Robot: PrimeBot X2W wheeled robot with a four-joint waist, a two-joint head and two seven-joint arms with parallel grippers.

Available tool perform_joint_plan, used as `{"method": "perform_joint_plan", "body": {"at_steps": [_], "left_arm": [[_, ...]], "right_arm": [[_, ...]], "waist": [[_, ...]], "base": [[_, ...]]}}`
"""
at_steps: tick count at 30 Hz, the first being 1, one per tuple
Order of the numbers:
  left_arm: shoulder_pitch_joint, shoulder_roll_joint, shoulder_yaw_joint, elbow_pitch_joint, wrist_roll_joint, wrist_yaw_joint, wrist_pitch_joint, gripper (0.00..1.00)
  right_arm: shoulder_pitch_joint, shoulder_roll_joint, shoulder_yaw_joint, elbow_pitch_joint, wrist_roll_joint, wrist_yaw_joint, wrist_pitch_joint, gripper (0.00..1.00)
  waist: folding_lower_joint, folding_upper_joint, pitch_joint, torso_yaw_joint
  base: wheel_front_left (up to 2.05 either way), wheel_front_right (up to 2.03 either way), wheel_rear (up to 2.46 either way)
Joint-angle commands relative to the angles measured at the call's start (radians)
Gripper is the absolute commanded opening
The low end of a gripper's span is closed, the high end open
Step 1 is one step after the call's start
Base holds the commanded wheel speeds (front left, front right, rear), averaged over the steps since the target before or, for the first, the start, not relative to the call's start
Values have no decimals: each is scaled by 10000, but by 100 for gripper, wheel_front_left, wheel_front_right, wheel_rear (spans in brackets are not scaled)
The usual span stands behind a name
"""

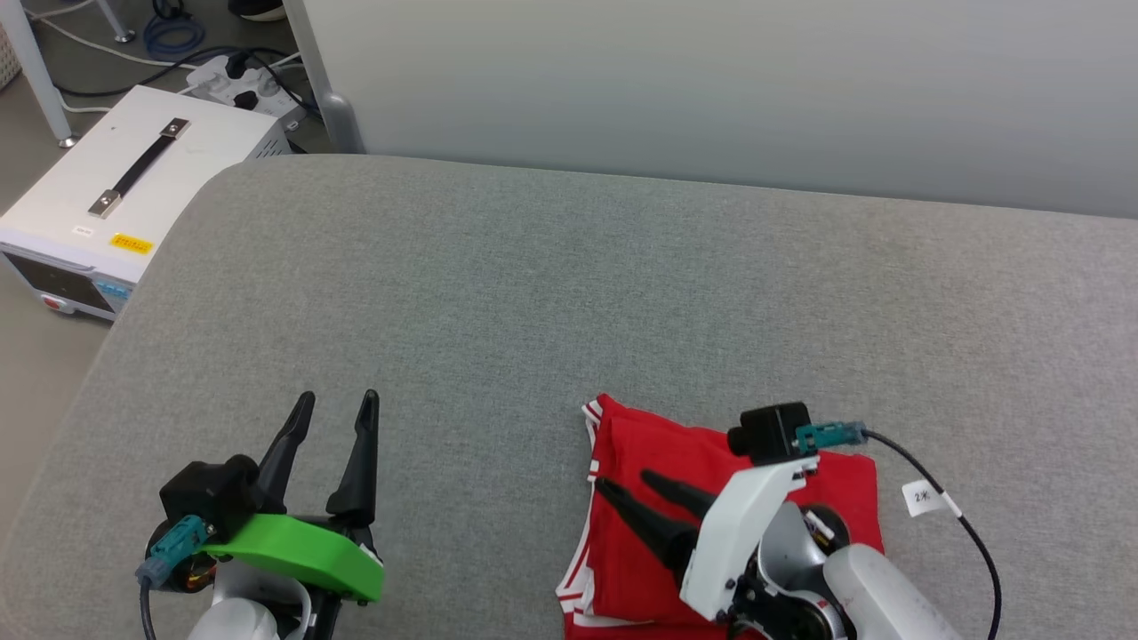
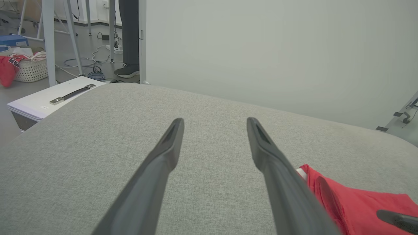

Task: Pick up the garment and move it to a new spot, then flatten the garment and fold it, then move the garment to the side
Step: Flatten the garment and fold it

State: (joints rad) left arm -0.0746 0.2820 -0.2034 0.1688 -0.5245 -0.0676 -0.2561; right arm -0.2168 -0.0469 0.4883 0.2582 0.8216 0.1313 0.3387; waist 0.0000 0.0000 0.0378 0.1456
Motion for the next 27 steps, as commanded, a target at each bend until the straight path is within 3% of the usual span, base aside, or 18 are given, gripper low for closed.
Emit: {"method": "perform_joint_plan", "body": {"at_steps": [1,5,8,15,20,27], "left_arm": [[-18,-76,47,-45,143,-78,-57,100],[21,-154,107,-123,220,-70,-57,100],[36,-248,190,-246,302,-79,-57,100],[178,-637,343,-473,480,-136,-57,100],[287,-921,473,-655,510,-258,-57,100],[470,-1219,760,-1055,1077,-386,-57,100]], "right_arm": [[-352,-34,-137,-119,-559,-6,-127,100],[-709,-127,-675,-437,-2587,-6,-294,100],[-929,-725,-976,-826,-4003,-6,-602,100],[-964,-2319,-1920,-1522,-5655,-6,-1899,100],[-464,-2929,-3035,-1758,-6067,-6,-3230,100],[863,-2630,-4611,-2476,-6430,-6,-4376,100]], "waist": [[0,0,-53,-81],[0,0,-110,-245],[0,0,-167,-370],[0,0,-294,-610],[0,0,-296,-721],[0,0,-177,-791]], "base": [[0,0,0],[0,0,0],[0,0,0],[0,0,0],[0,0,0],[0,0,0]]}}
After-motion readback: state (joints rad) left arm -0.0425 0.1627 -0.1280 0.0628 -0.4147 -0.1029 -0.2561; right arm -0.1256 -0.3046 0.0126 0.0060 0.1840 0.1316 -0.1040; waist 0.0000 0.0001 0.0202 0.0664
